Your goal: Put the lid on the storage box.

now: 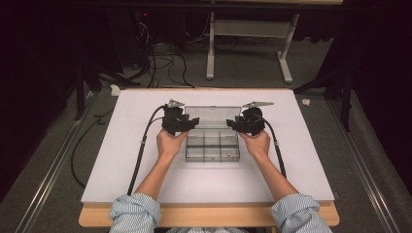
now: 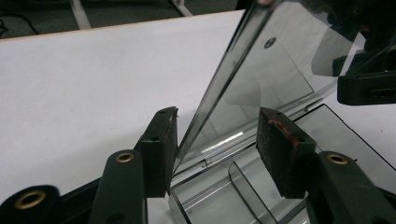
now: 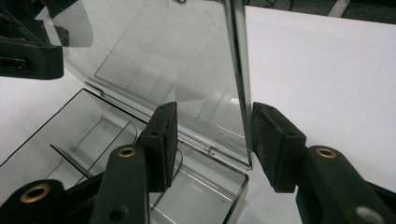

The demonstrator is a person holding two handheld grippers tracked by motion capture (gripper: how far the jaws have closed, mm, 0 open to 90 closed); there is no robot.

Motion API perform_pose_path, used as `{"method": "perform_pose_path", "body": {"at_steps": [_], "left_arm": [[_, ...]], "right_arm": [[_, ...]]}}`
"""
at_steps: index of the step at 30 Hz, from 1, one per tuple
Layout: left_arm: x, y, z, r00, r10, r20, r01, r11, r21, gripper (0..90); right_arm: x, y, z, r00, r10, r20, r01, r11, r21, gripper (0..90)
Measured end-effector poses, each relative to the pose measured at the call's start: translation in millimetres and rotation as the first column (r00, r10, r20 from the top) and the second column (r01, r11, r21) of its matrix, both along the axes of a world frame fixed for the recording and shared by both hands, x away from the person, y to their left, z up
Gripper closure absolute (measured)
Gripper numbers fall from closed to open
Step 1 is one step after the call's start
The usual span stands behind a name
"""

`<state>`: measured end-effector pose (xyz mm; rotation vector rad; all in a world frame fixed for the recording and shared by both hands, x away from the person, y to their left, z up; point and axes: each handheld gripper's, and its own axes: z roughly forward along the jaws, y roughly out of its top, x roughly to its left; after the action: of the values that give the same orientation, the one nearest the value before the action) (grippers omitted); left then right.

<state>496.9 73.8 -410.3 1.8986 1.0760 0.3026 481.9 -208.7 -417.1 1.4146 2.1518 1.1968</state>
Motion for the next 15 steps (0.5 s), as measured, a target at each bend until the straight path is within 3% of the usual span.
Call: {"method": "perform_pose_path", "body": {"at_steps": [7, 15], "left_arm": [[-5.3, 1.4, 3.7, 0.9999, 0.002, 0.015, -0.002, 1.0, -0.002, 48.0], [-11.4, 3.1, 8.3, 0.9994, 0.005, 0.035, -0.005, 1.0, -0.004, 48.0]], "right_arm": [[-5.5, -2.0, -0.6, 0.9998, -0.011, 0.017, 0.011, 1.0, 0.023, 52.6], [-14.4, -4.4, 9.5, 0.9984, -0.011, 0.056, 0.008, 0.999, 0.05, 52.2]]}}
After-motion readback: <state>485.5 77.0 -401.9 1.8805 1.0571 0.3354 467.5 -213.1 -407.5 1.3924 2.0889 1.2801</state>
